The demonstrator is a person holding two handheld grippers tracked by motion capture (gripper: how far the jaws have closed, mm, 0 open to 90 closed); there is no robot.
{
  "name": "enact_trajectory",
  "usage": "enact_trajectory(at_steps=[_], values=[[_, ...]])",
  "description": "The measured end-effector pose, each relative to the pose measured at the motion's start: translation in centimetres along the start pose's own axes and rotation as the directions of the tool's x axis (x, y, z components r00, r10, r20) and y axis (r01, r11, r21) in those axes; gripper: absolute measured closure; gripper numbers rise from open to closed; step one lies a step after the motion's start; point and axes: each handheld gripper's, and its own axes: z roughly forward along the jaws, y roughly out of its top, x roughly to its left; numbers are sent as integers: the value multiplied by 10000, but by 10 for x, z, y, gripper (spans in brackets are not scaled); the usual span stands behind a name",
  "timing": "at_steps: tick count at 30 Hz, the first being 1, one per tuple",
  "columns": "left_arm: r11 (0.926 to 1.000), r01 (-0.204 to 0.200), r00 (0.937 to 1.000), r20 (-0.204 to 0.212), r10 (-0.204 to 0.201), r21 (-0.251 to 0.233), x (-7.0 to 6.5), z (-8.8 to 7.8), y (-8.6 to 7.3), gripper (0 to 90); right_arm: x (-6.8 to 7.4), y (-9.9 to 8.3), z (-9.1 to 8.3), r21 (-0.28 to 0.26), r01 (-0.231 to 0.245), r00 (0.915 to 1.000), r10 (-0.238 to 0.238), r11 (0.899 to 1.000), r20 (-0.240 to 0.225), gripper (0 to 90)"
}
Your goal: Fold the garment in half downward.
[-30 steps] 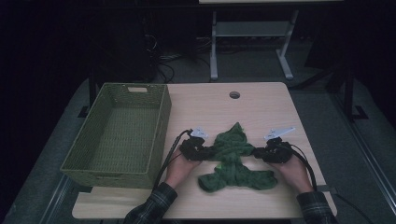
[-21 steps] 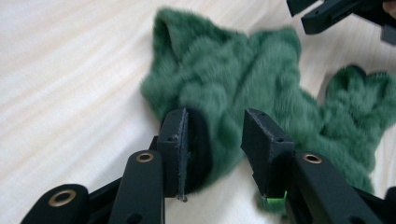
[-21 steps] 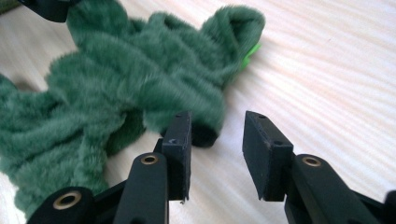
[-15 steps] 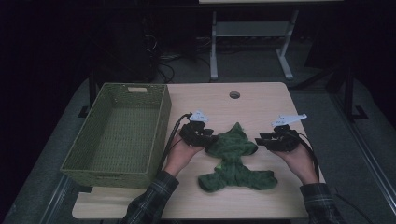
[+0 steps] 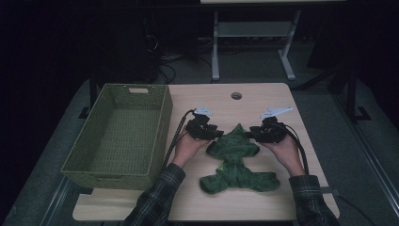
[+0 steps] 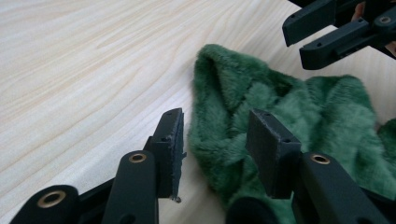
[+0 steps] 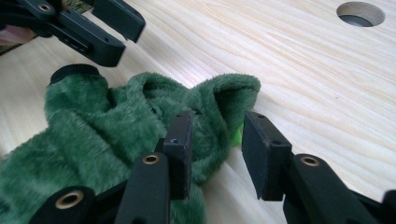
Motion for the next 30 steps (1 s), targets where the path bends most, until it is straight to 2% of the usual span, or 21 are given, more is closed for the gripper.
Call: enact_trajectory(at_steps=[4, 12, 14, 18, 23, 30], values=[[10000, 93, 10000, -23, -93, -5, 3, 6, 2, 545, -1, -1, 8, 93, 84, 9999, -83, 9999, -106, 631], [9993, 16, 10000, -85, -13, 371, 2, 19, 1, 535, -2, -8, 24, 642, -79, 9999, 85, 9979, -82, 628], [9980, -120, 9998, -145, 129, 623, 2, 22, 0, 533, -3, -10, 28, 806, -101, 9999, 108, 9967, -80, 646], [9964, -196, 9996, -188, 212, 826, -1, 26, -1, 532, -3, -13, 33, 1038, -25, 9999, 37, 9946, -114, 732], [9923, -279, 9995, -104, 294, 1209, -1, 31, -4, 535, -4, -18, 33, 859, 120, 9999, -114, 9962, -75, 842], [9873, -283, 9996, 86, 273, 1561, -3, 38, -7, 581, -4, -21, 29, 808, -35, 9998, 51, 9967, -202, 865]])
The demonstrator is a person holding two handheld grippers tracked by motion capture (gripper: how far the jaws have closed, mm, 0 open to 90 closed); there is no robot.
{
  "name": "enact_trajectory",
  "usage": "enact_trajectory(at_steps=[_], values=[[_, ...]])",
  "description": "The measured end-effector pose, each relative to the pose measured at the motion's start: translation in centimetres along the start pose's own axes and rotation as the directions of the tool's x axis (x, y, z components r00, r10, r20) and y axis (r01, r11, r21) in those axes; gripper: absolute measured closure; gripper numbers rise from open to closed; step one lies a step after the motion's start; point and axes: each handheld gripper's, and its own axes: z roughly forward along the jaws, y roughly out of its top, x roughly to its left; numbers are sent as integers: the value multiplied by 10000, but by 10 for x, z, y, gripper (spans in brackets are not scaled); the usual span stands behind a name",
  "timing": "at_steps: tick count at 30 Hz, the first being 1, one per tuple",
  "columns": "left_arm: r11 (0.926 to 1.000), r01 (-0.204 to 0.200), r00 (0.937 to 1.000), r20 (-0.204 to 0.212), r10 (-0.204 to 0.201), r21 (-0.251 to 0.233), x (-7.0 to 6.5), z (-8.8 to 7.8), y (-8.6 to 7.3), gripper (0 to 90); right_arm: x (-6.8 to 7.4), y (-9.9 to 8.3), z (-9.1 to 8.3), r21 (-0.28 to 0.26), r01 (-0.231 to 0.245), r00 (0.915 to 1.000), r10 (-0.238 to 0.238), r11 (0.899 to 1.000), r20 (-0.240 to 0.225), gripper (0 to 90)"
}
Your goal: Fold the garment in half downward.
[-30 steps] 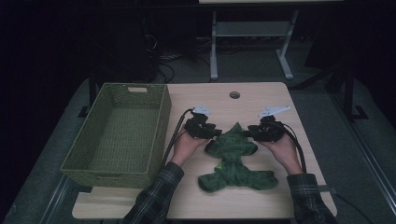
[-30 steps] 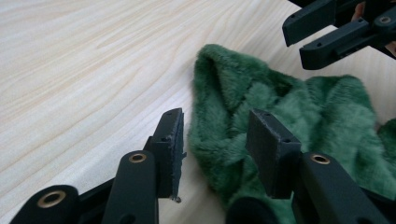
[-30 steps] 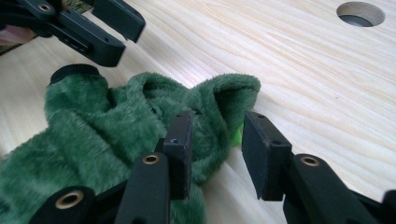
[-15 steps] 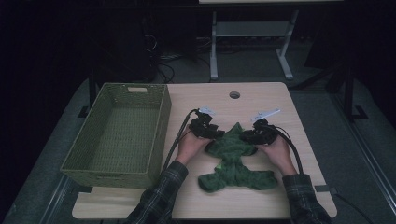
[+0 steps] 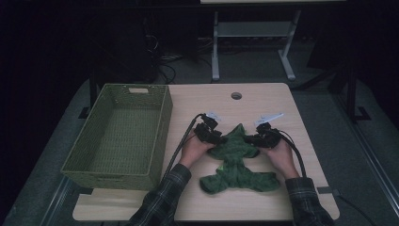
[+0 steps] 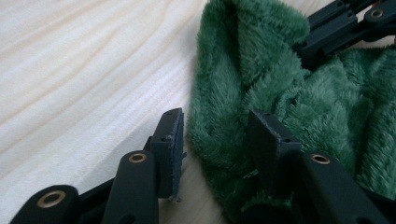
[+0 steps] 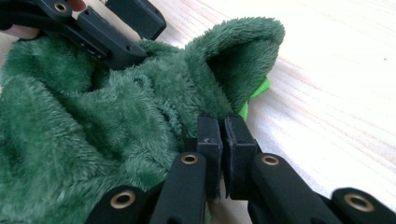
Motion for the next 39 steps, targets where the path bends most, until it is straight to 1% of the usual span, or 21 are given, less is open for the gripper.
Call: enact_trajectory(at_steps=[4, 7, 8, 10, 12, 13, 14, 15, 18, 20, 22, 23, 25, 26, 27, 30, 31, 32, 35, 37, 39], values=[[9999, 88, 10000, -41, -89, -81, 3, 0, 1, 594, 0, -2, 1, -32, 94, 9999, -94, 10000, 53, 865], [9991, 325, 9994, -86, -327, -279, 7, -1, 5, 607, 0, -3, 2, 16, 128, 9999, -129, 9999, 91, 864], [9995, 272, 9996, -105, -274, -183, 9, -1, 5, 614, 0, -3, 2, 20, 140, 9999, -140, 9999, 97, 864], [9989, 418, 9991, -21, -419, -200, 10, 2, 7, 627, 0, -3, 2, 33, 149, 9998, -150, 9999, 96, 864], [9995, 327, 9994, 57, -327, -10, 10, 5, 8, 658, 0, -3, 2, 39, 157, 9998, -157, 9999, 78, 864], [9990, 439, 9990, 86, -439, -1, 9, 7, 9, 673, 0, -3, 2, 62, 160, 9998, -160, 9999, 87, 865], [9995, 242, 9996, 140, -245, 215, 9, 8, 9, 698, 0, -3, 2, 69, 176, 9998, -177, 9998, 91, 865], [9996, 114, 9998, 164, -118, 267, 8, 10, 9, 722, 0, -3, 2, 74, 174, 9998, -175, 9998, 85, 865], [9992, -23, 9996, 296, 11, 404, 6, 12, 9, 839, 1, -3, 2, 75, 164, 9998, -164, 9998, 77, 865], [9990, -109, 9996, 268, 98, 437, 5, 12, 10, 877, 1, -3, 2, 28, 174, 9998, -174, 9998, 97, 866], [9989, -142, 9996, 237, 131, 455, 4, 10, 10, 887, 1, -2, 0, -34, 242, 9997, -242, 9997, 81, 866], [9994, -88, 9997, 225, 80, 328, 4, 9, 10, 889, 2, -2, -1, -50, 274, 9996, -273, 9996, 109, 866], [9996, -203, 9997, 169, 200, 190, 4, 2, 12, 891, 3, 0, -5, -175, 322, 9994, -320, 9993, 144, 866], [9999, -147, 9998, 123, 147, -38, 3, -1, 13, 891, 4, 1, -7, -291, 378, 9992, -374, 9989, 167, 866], [9997, -202, 9998, 64, 203, -158, 3, -6, 14, 892, 5, 2, -10, -385, 328, 9993, -321, 9987, 188, 865], [9973, -197, 9997, -153, 186, -709, 2, -19, 17, 892, 5, 4, -20, -740, 401, 9990, -384, 9964, 242, 864], [9964, -267, 9994, -235, 249, -810, 2, -23, 17, 893, 4, 4, -23, -868, 430, 9988, -407, 9953, 279, 865], [9956, -294, 9992, -293, 269, -892, 2, -26, 17, 893, 5, 5, -26, -934, 338, 9991, -313, 9951, 279, 864], [9922, -418, 9970, -698, 338, -1177, 3, -35, 15, 894, 1, 4, -31, -1173, 278, 9989, -232, 9927, 400, 857], [9895, -295, 9966, -798, 183, -1412, 4, -39, 11, 895, -2, 2, -33, -1293, -28, 9994, 74, 9916, 351, 854], [9892, -228, 9958, -910, 96, -1446, 7, -39, 7, 895, -7, 0, -33, -1258, -172, 9989, 224, 9919, 400, 855]])
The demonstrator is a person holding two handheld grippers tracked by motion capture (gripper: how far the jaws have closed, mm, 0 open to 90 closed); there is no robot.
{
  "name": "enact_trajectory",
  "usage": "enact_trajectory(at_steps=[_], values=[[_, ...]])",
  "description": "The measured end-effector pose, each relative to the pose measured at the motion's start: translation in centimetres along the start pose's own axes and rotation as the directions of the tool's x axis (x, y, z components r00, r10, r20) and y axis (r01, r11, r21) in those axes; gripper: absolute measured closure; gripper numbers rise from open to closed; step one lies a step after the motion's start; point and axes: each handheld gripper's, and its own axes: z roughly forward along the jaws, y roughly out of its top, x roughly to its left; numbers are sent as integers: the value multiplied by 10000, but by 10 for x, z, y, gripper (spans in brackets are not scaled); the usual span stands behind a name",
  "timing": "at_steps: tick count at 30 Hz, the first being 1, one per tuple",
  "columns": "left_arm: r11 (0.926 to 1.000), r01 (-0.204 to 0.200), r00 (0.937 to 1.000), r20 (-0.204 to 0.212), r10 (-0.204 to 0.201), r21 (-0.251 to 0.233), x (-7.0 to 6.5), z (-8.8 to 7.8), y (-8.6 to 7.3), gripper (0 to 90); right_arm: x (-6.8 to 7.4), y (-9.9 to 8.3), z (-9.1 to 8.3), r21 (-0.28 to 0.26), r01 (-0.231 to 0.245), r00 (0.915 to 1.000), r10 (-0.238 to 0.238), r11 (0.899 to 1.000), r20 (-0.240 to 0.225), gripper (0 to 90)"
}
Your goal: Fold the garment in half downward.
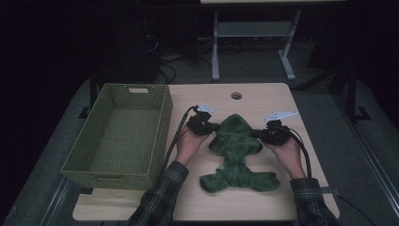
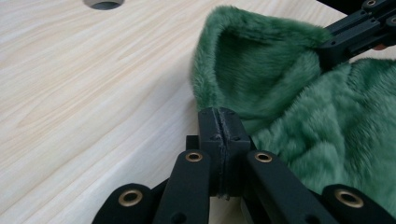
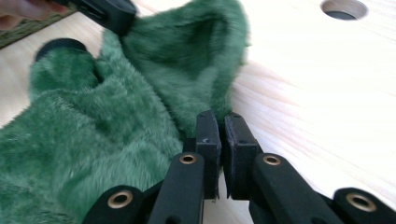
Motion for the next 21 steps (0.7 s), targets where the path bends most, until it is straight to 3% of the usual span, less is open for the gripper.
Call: enact_trajectory(at_steps=[5, 10, 16, 20, 21], values=[[9999, 107, 9996, -270, -109, -89, 5, 7, -10, 896, -7, -7, 9, 419, -377, 9991, 368, 9984, 208, 857], [9991, -15, 9988, -483, 36, 434, 6, 20, -19, 894, -11, -16, 22, 995, -694, 9973, 664, 9926, 328, 856], [9989, -63, 9961, -881, 104, 463, 8, 30, -23, 885, -12, -19, 24, 994, -684, 9974, 658, 9927, 290, 842], [9999, 63, 9908, -1356, -45, 130, 12, 30, -20, 867, -14, -19, 22, 832, -864, 9951, 820, 9928, 558, 742], [10000, 69, 9896, -1440, -63, 37, 14, 28, -19, 824, -15, -18, 20, 762, -912, 9943, 865, 9929, 630, 715]])
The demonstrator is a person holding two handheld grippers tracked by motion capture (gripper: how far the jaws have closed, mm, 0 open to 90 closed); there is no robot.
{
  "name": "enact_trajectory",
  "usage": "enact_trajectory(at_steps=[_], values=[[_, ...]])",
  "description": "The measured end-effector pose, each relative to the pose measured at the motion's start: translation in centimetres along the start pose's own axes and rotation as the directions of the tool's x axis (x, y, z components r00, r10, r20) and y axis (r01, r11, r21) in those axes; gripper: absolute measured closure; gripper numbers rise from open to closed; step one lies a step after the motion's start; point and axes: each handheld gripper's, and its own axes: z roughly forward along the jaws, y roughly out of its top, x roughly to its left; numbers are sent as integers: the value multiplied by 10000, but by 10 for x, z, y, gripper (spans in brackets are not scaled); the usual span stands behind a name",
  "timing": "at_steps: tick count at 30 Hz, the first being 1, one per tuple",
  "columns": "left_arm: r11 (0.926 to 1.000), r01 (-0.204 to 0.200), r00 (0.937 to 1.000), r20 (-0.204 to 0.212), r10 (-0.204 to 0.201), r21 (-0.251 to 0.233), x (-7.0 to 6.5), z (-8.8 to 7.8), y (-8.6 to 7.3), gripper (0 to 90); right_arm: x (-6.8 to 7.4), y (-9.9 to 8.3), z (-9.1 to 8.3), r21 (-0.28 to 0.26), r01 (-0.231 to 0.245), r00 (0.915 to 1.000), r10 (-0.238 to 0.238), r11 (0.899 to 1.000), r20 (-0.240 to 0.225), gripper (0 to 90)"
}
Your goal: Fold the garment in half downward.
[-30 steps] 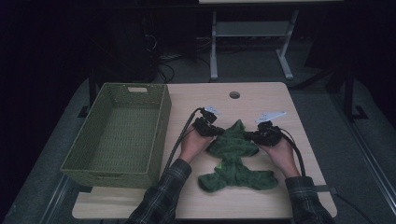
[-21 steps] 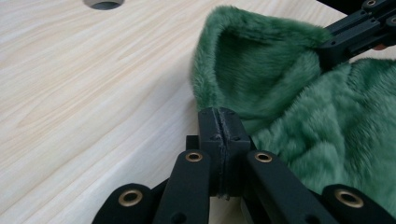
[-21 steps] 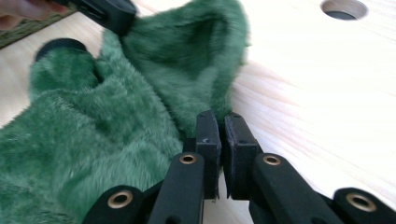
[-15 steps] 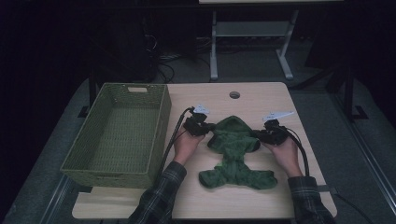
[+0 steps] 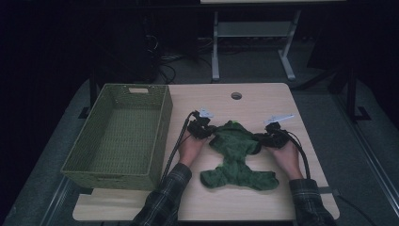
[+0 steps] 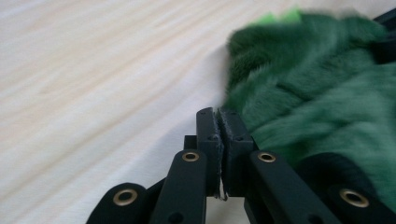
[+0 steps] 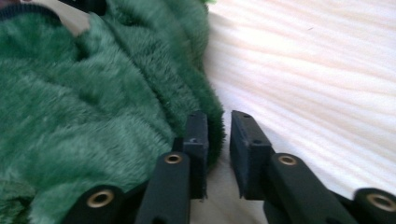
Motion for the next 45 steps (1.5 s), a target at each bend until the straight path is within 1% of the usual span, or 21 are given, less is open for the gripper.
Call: enact_trajectory(at_steps=[1, 2, 5, 8, 10, 11, 14, 17, 19, 21, 22, 23, 26, 29, 30, 34, 35, 38, 39, 42, 45], values=[[9999, 142, 9999, 42, -141, -98, 2, -2, 0, 801, -1, 0, -3, -55, 106, 9999, -106, 9999, 55, 700], [9995, 261, 9996, 103, -259, -172, 3, -5, 0, 775, -1, 0, -6, -204, -77, 10000, 76, 9998, -26, 690], [9993, 280, 9993, 245, -274, -262, 4, -12, 2, 751, -3, 3, -18, -466, -176, 9996, 166, 9988, -221, 635], [9992, 274, 9983, 528, -259, -279, 2, -20, 3, 725, -4, 4, -28, -713, -183, 9997, 170, 9973, -188, 628], [9994, 260, 9972, 708, -242, -249, -2, -25, 2, 694, -3, 3, -33, -710, -207, 9996, 192, 9973, -212, 623], [9997, 130, 9972, 737, -114, -209, -3, -28, 2, 679, -3, 2, -35, -738, -200, 9996, 187, 9971, -190, 616], [9998, 112, 9956, 929, -97, -157, -8, -36, -2, 637, -1, -1, -41, -713, -256, 9994, 240, 9971, -229, 599], [10000, 62, 9930, 1179, -59, -26, -11, -43, -8, 585, 1, -3, -47, -581, -207, 9995, 192, 9981, -251, 560], [10000, 24, 9918, 1280, -13, -82, -14, -49, -11, 558, 3, -5, -50, -523, -231, 9995, 218, 9984, -248, 532], [10000, 29, 9905, 1371, -25, -29, -16, -54, -15, 525, 7, -8, -54, -685, -186, 9997, 176, 9975, -154, 524], [10000, 81, 9899, 1415, -81, 7, -18, -57, -17, 501, 9, -10, -55, -667, -173, 9997, 163, 9976, -160, 517], [10000, 9, 9891, 1475, -17, 57, -20, -59, -19, 473, 10, -11, -56, -644, -164, 9997, 154, 9978, -168, 511], [10000, 25, 9862, 1657, -28, 16, -29, -68, -25, 429, 16, -15, -59, -470, -124, 9997, 114, 9988, -226, 494], [9998, -178, 9845, 1746, 181, -36, -36, -78, -31, 389, 24, -18, -62, -625, 86, 9999, -95, 9980, -140, 497], [9999, -117, 9838, 1788, 127, -70, -40, -81, -34, 375, 27, -19, -63, -592, 125, 9997, -135, 9982, -179, 498], [9991, -425, 9841, 1723, 422, -18, -50, -92, -45, 328, 34, -23, -65, -497, 201, 9995, -214, 9986, -249, 502], [9991, -434, 9832, 1776, 428, -6, -54, -94, -48, 315, 36, -24, -66, -520, 249, 9993, -263, 9983, -266, 508], [9974, -704, 9818, 1774, 673, 116, -62, -101, -58, 277, 43, -27, -67, -650, 423, 9984, -447, 9970, -359, 518], [9977, -674, 9816, 1798, 648, 83, -65, -103, -62, 266, 46, -28, -67, -617, 442, 9980, -468, 9971, -424, 518], [9964, -836, 9809, 1772, 798, 139, -72, -107, -71, 208, 54, -30, -67, -559, 589, 9969, -617, 9967, -479, 523], [9957, -918, 9785, 1866, 874, 152, -78, -113, -81, 155, 63, -30, -67, -619, 786, 9944, -827, 9950, -661, 541]])
